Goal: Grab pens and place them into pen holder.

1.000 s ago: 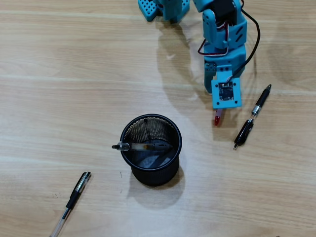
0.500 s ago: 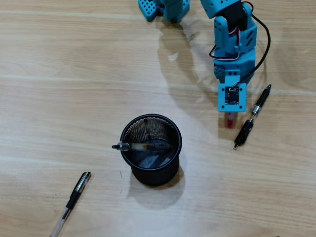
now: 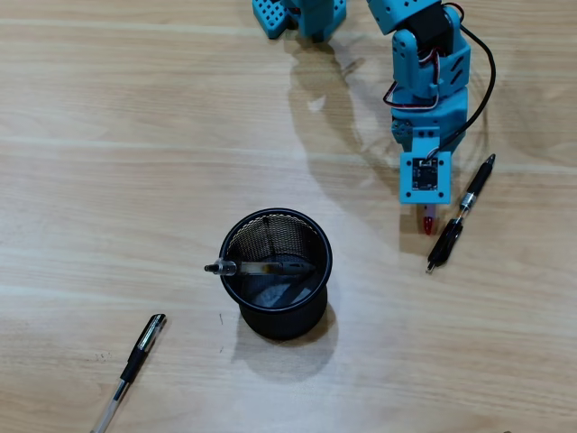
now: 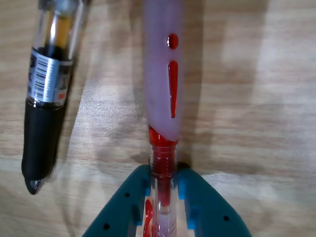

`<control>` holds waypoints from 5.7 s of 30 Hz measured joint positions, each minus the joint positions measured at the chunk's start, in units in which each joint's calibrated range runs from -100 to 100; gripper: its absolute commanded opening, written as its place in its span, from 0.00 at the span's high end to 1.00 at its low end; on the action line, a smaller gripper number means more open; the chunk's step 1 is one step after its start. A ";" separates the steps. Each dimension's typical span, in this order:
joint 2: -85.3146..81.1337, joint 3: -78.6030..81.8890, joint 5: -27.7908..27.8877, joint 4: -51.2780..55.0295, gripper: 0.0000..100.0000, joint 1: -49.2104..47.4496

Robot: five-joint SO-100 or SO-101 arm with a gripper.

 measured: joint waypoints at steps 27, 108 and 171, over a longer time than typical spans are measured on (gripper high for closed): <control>-37.55 0.35 22.73 -14.42 0.98 27.25; -9.18 -24.93 0.36 5.61 0.98 2.95; 32.63 -52.71 -10.56 14.16 0.98 -5.72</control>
